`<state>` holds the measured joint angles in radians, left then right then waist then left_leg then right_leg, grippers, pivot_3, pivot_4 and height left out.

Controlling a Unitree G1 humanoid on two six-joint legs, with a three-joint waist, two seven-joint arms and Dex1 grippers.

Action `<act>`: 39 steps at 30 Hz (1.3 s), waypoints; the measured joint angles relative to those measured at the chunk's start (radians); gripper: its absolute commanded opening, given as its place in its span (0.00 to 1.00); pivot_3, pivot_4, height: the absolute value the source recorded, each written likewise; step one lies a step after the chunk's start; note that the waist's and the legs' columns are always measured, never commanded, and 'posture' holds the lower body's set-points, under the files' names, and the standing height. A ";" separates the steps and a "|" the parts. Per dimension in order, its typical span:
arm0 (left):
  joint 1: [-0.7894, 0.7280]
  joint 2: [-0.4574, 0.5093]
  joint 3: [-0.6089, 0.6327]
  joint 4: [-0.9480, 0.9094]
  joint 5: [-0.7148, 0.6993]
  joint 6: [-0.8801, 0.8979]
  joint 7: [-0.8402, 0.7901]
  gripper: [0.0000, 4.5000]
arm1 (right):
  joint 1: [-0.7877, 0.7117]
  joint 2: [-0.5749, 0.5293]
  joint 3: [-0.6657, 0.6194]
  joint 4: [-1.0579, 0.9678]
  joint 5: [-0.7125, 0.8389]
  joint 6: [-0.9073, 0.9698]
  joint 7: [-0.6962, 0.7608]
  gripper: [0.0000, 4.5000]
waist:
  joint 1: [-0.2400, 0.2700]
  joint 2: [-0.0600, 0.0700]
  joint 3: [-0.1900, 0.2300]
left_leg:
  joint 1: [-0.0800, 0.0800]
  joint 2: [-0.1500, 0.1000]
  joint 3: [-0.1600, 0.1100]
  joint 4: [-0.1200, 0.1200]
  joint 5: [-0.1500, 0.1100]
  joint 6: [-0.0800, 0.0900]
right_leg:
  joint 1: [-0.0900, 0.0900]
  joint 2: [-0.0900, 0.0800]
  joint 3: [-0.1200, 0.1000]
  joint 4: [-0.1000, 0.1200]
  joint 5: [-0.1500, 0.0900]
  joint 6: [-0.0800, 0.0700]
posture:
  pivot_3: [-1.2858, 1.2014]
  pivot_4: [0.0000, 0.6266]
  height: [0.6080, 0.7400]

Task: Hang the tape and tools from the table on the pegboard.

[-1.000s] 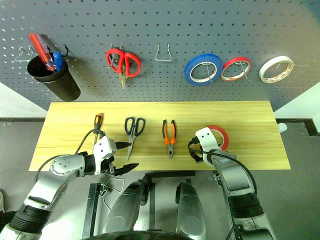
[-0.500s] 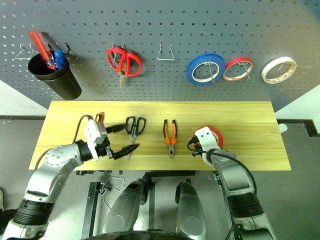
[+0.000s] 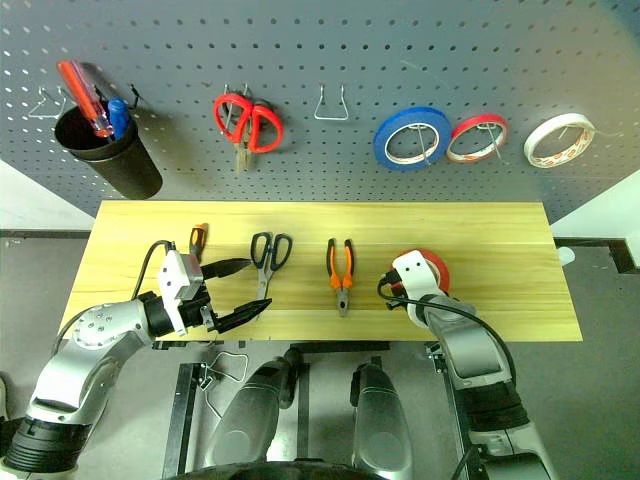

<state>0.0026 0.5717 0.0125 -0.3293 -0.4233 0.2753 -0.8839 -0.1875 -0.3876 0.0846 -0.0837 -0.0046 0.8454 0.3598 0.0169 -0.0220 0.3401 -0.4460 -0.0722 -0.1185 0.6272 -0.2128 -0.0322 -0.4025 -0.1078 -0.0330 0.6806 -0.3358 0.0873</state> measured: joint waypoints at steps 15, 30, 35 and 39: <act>0.143 0.044 0.054 -0.019 -0.005 -0.030 -0.037 1.00 | 0.004 -0.012 -0.016 -0.002 -0.001 -0.002 -0.003 0.15 | 0.002 0.000 0.001 | -0.001 0.000 0.000 -0.007 0.000 0.000 | -0.001 -0.001 0.000 -0.006 0.000 0.000 | 0.56 0.61 0.72; 0.147 0.015 0.050 -0.026 -0.004 -0.050 -0.030 1.00 | -0.001 -0.017 -0.014 -0.001 0.000 -0.002 0.000 0.15 | -0.002 0.000 0.001 | -0.001 0.000 0.001 -0.010 0.000 0.002 | 0.001 -0.001 0.000 -0.015 0.003 0.003 | 0.56 0.61 0.72; 0.141 0.013 0.049 -0.026 -0.004 -0.054 -0.030 1.00 | -0.002 -0.017 -0.014 0.000 0.000 -0.002 0.000 0.15 | -0.002 0.000 0.001 | -0.001 0.000 0.001 -0.010 0.000 0.002 | 0.001 -0.001 0.000 -0.015 0.003 0.003 | 0.56 0.61 0.72; 0.142 0.013 0.049 -0.026 -0.004 -0.067 -0.031 1.00 | -0.002 -0.019 -0.014 0.000 0.000 -0.002 0.001 0.15 | -0.002 0.000 0.001 | -0.001 0.000 0.001 -0.010 0.000 0.002 | 0.001 -0.001 0.000 -0.015 0.003 0.003 | 0.56 0.61 0.72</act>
<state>0.1442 0.5842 0.0611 -0.3556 -0.4272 0.2086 -0.9154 -0.1893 -0.4068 0.0703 -0.0836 -0.0044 0.8431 0.3604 0.0148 -0.0225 0.3409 -0.4472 -0.0721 -0.1171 0.6171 -0.2131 -0.0302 -0.4018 -0.1084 -0.0333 0.6654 -0.3327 0.0906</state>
